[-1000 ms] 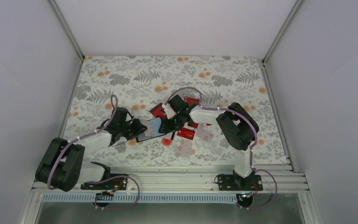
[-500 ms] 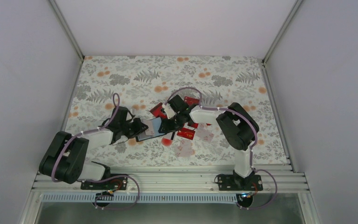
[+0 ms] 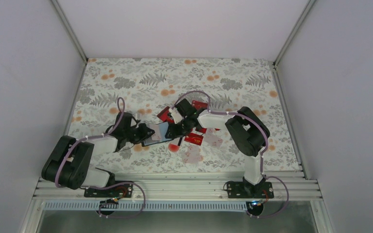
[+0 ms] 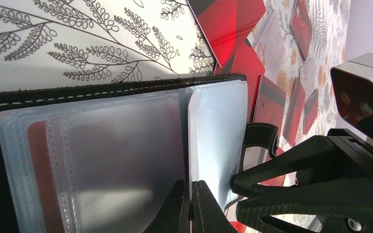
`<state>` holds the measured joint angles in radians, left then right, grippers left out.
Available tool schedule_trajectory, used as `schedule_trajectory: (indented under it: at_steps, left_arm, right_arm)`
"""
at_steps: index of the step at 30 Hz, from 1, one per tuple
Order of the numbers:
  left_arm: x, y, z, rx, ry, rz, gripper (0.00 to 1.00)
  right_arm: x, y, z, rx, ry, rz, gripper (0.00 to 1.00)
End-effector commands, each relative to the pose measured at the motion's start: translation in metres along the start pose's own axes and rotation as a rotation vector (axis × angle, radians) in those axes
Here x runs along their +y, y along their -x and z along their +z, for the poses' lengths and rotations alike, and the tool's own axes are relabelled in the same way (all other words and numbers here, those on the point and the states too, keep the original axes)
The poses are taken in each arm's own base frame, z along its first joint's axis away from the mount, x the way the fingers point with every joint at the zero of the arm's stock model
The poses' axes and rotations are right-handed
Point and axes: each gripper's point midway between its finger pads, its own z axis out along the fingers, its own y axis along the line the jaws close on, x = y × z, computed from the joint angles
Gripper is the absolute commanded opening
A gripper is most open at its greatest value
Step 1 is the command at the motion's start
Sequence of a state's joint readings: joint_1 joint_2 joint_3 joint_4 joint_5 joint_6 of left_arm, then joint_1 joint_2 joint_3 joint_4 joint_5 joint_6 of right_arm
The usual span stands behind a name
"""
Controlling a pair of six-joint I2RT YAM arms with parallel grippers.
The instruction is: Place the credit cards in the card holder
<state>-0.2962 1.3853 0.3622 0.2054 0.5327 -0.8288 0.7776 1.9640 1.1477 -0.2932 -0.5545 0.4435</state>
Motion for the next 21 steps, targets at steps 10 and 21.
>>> schedule_trajectory:
  at_steps: [10, 21]
  left_arm:
    - [0.004, -0.014, -0.006, -0.058, -0.092, -0.057, 0.02]
    - [0.007, -0.008, -0.01, -0.113, -0.078, -0.016, 0.02]
  right_arm:
    - [-0.062, -0.055, 0.024, 0.161, -0.206, 0.109, 0.24]
    - [-0.077, -0.058, 0.02, 0.172, -0.291, 0.097, 0.24]
